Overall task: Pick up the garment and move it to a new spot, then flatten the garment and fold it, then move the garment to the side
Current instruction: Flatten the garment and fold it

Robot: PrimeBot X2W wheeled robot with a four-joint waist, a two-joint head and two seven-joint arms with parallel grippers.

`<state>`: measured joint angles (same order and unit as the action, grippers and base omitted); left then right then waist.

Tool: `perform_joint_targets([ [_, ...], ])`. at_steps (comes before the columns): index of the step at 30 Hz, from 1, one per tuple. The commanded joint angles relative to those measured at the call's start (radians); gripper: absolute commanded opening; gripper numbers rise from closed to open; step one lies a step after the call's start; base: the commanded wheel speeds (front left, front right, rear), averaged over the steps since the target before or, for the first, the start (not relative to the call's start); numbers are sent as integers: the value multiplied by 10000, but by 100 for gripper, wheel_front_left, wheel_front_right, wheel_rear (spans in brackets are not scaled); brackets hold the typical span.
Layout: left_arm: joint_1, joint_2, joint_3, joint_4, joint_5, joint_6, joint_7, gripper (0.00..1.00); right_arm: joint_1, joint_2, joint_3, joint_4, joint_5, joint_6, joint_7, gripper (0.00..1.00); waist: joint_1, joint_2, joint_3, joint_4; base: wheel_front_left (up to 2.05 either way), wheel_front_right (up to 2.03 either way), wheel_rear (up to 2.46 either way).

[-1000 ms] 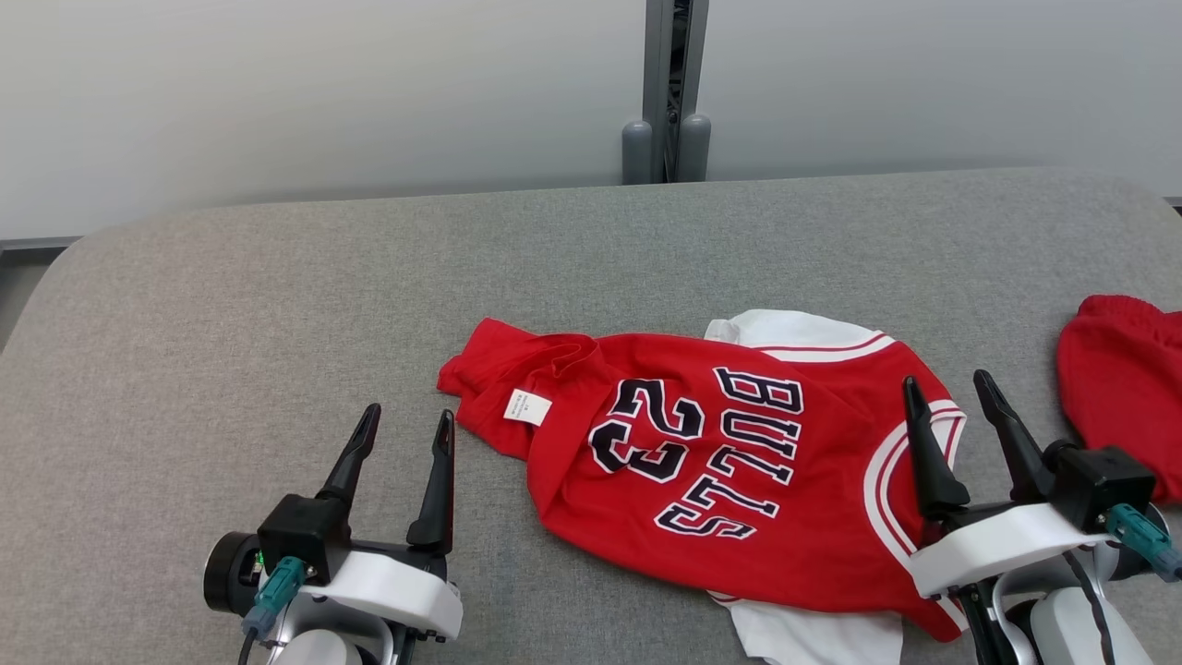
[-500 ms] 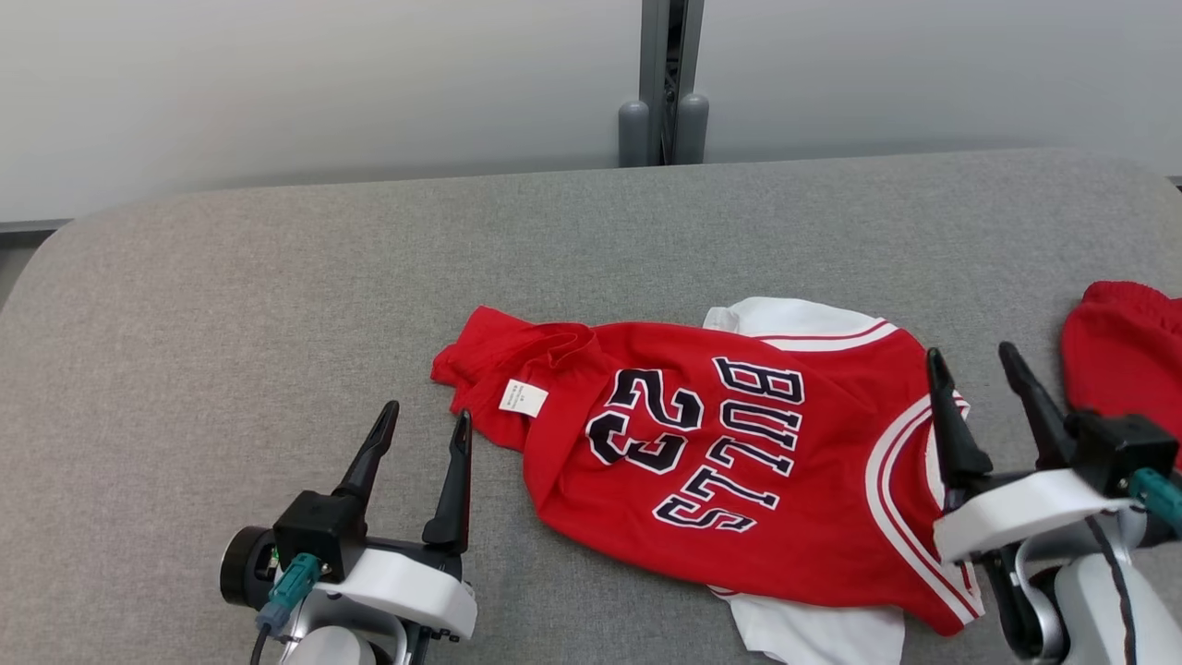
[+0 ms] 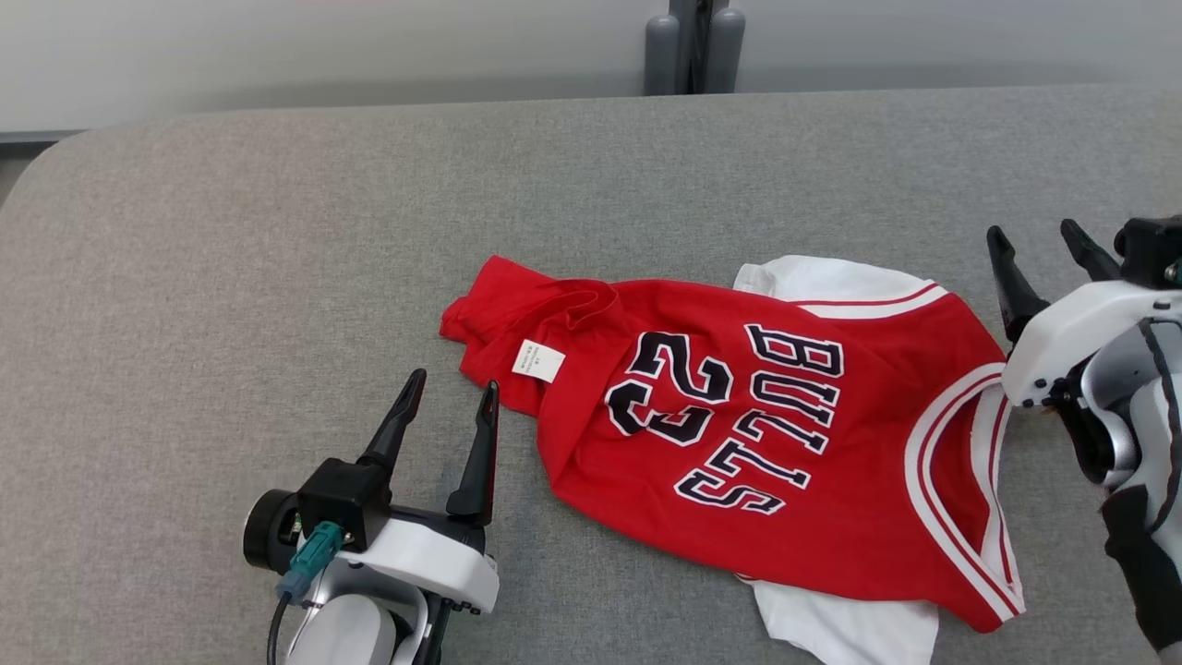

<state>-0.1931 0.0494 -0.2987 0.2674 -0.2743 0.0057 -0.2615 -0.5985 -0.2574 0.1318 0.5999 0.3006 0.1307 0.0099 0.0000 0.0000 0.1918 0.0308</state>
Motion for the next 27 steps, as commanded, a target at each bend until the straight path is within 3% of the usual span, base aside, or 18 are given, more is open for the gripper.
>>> perform_joint_targets([
  [1, -168, 34, -40, 26, -74, 44, -37, 100, -459, -194, 139, 551, 103, 2, 300, 100, 0, 0, 183, 144, 0, 0, 0],
  [8, -373, 34, -203, 46, -182, 98, -38, 100, -1414, -418, 1243, 2232, 1454, 2, 1593, 100, 0, 0, 551, 389, 0, 0, 0],
  [18, -706, 32, -259, 22, -247, 94, -38, 100, -2186, -935, 2469, 3109, 3112, 2, 2121, 100, 0, 0, 1088, 518, 0, 0, 0],
  [27, -833, 34, -327, 82, -274, 112, -38, 100, -2355, -1107, 3734, 2995, 4375, 2, 2470, 100, 0, 0, 1270, 550, 0, 0, 0],
])
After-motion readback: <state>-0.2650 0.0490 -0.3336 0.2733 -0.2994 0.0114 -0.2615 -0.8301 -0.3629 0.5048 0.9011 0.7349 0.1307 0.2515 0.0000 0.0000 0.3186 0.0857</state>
